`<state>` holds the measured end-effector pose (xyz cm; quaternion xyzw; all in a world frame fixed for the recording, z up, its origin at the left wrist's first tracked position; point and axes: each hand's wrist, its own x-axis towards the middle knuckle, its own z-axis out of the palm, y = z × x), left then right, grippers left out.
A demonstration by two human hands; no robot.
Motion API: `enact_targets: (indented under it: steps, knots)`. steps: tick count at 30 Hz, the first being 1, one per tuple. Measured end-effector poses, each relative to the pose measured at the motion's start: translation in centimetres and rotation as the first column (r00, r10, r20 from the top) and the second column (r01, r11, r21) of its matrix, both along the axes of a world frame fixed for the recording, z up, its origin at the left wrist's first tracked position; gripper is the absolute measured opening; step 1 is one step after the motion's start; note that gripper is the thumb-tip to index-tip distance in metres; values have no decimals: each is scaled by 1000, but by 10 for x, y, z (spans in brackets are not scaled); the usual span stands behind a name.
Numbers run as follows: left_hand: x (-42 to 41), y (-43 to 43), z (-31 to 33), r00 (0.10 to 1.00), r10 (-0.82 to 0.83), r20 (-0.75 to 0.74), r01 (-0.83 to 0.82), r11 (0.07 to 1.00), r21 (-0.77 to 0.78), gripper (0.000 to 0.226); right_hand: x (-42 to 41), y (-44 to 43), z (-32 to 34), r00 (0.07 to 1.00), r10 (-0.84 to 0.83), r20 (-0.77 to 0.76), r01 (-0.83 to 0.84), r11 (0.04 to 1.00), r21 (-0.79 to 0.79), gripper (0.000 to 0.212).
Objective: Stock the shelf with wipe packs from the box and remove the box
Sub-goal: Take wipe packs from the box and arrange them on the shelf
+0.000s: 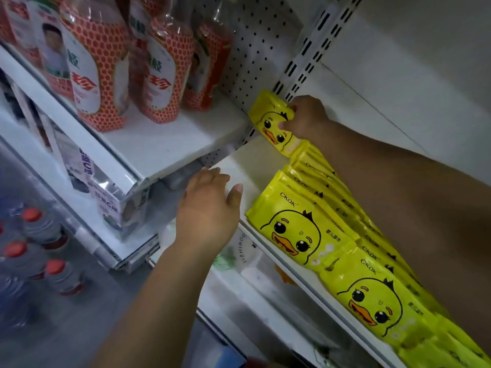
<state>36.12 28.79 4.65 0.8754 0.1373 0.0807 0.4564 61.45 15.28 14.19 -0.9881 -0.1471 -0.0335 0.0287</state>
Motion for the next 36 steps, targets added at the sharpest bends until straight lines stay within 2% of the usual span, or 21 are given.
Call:
enact_targets:
  steps: [2, 7, 12, 20, 30, 36]
  knots:
    - [6, 1, 0, 1000, 15, -15, -14, 999, 30, 46, 6, -7, -5, 1000, -10, -11, 9, 998, -64, 51]
    - [17, 2, -7, 1000, -9, -28, 11, 996, 88, 42, 11, -17, -7, 1000, 28, 13, -27, 998, -50, 60]
    - [18, 5, -15, 997, -69, -41, 74, 990, 123, 47, 14, -27, -4, 997, 74, -18, -75, 997, -24, 54]
    - [17, 4, -16, 998, -56, -7, 57, 994, 95, 46, 7, -43, -3, 995, 103, -10, -104, 994, -37, 51]
    - [14, 0, -17, 999, -41, 28, 40, 998, 40, 44, -3, -44, -5, 993, 116, -2, -115, 982, 150, 62]
    - [8, -10, -5, 995, 9, 101, -4, 999, -52, 36, -21, -52, -8, 997, 34, 72, -53, 957, 286, 51]
